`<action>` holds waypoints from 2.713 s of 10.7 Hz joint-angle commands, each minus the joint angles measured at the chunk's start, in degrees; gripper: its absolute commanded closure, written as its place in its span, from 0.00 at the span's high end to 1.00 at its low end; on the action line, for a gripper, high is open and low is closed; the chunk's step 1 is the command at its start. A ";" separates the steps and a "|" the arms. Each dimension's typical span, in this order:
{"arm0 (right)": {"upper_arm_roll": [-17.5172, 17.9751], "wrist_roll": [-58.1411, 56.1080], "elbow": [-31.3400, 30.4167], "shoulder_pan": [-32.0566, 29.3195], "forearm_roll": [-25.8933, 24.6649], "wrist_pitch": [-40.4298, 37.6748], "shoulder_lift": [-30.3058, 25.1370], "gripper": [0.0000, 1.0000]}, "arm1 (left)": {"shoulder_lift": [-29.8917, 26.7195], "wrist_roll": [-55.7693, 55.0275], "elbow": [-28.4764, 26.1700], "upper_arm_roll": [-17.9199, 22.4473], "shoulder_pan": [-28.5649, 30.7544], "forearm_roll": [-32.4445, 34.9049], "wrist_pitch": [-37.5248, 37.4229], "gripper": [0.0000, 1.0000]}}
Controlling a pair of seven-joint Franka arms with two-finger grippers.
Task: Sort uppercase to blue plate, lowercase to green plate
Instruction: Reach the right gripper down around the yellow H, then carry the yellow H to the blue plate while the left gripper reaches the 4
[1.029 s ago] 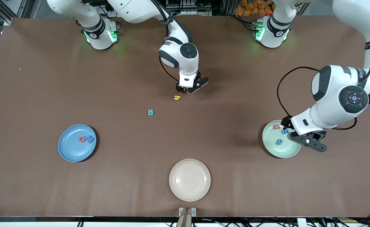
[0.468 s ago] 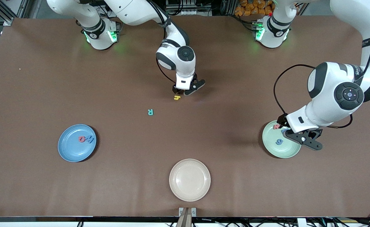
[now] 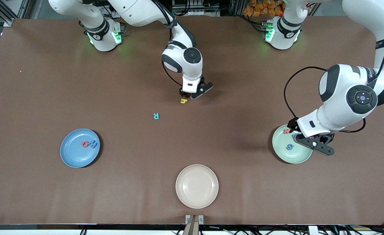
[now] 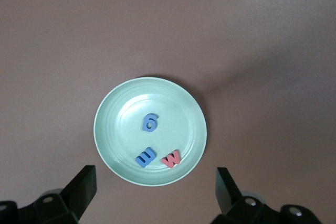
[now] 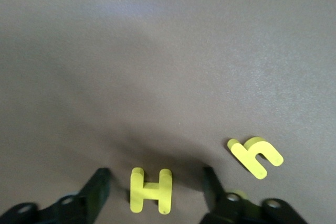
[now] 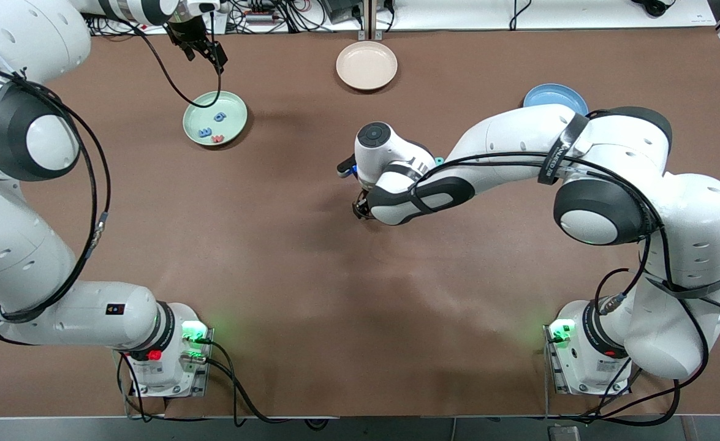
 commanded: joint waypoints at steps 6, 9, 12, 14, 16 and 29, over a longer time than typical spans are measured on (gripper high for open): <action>0.66 10.07 -0.81 -1.22 -1.06 -0.87 -3.81 0.00 | -0.55 -1.43 -0.27 0.33 -2.15 -1.12 -0.71 1.00; 0.57 10.72 -0.54 -8.05 -1.15 -1.23 -6.72 0.00 | -0.37 -12.55 -0.27 -0.03 -6.88 -1.21 -0.71 1.00; 0.57 -2.24 -0.54 -22.27 -1.24 -0.70 -7.78 0.00 | -0.02 -20.31 -0.27 -1.33 -10.06 -1.21 -0.71 1.00; 0.57 -15.06 -0.10 -33.08 -1.24 1.57 -7.08 0.00 | 1.29 -25.66 -0.18 -2.92 -12.51 -1.12 -0.63 1.00; 0.66 -26.76 -0.01 -42.58 -1.15 2.02 -6.64 0.00 | 4.36 -30.07 -0.09 -3.01 -17.60 -0.94 0.95 1.00; 0.57 -51.52 5.35 -64.16 -1.15 8.26 0.74 1.00 | 21.06 11.26 3.25 -11.89 -31.51 6.35 15.27 1.00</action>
